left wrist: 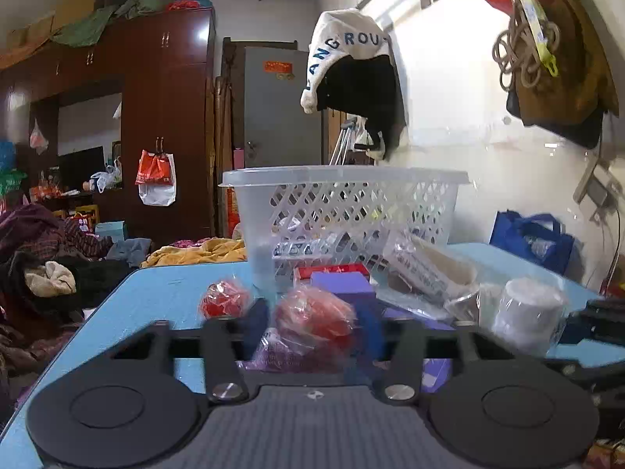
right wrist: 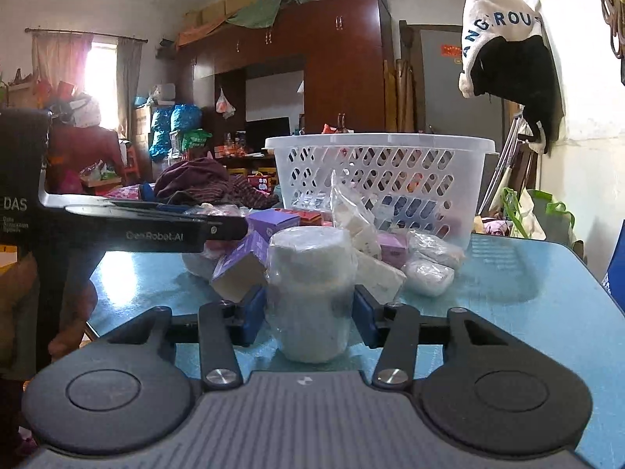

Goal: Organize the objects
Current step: 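Grasp red wrapped ball with left tool while right grasps white wrapped jar, then carry ball and jar over the white basket and open both tools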

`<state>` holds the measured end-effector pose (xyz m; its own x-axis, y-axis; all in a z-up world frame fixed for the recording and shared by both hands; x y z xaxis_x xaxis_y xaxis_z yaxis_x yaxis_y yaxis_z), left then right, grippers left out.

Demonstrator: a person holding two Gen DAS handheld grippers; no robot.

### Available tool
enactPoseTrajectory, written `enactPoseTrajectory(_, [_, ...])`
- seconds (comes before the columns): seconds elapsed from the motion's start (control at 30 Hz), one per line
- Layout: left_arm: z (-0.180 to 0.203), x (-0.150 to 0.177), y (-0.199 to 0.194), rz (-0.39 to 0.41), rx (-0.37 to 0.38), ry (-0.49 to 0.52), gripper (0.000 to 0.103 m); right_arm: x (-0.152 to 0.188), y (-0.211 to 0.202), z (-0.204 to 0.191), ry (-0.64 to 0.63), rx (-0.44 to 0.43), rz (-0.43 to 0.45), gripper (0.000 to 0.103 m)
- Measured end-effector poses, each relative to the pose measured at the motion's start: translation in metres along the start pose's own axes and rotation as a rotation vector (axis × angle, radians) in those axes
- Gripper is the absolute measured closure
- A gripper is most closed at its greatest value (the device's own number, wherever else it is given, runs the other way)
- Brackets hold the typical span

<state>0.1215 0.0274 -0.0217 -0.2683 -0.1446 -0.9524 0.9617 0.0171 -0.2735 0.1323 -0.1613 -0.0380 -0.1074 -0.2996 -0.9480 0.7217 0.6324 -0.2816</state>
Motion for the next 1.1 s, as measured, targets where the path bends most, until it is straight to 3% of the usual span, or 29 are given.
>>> enactPoseTrajectory(0.27, [-0.008, -0.003, -0.011, 0.077, 0.007, -0.026, 0.053, -0.007, -0.012, 0.014, 0.032, 0.017, 0.036, 0.053])
enactPoseTrajectory(0.6, [-0.018, -0.013, -0.025, 0.162, 0.018, -0.059, 0.053, -0.013, -0.028, 0.051, 0.083, 0.127, 0.093, 0.054])
enactPoseTrajectory(0.87, [-0.02, -0.017, -0.031, 0.187, 0.035, -0.061, 0.053, -0.02, -0.037, 0.056, 0.058, 0.155, 0.154, 0.055])
enactPoseTrajectory(1.1, [-0.019, -0.048, -0.03, 0.215, 0.097, -0.088, 0.053, -0.06, -0.036, 0.041, -0.062, 0.142, 0.268, 0.055])
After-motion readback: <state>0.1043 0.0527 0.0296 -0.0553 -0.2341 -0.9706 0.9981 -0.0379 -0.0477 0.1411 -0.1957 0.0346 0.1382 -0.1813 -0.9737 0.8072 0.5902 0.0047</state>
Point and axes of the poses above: each gripper's, at about its wrist camera, not at the fingertips, and y roughly the way its jaws point, z to its right, x to its underside, the point moved 4 cm from there along y, roughly the way its jaws point, and after that the axes turned 9 degrees about -y, right-handed, at the moved point
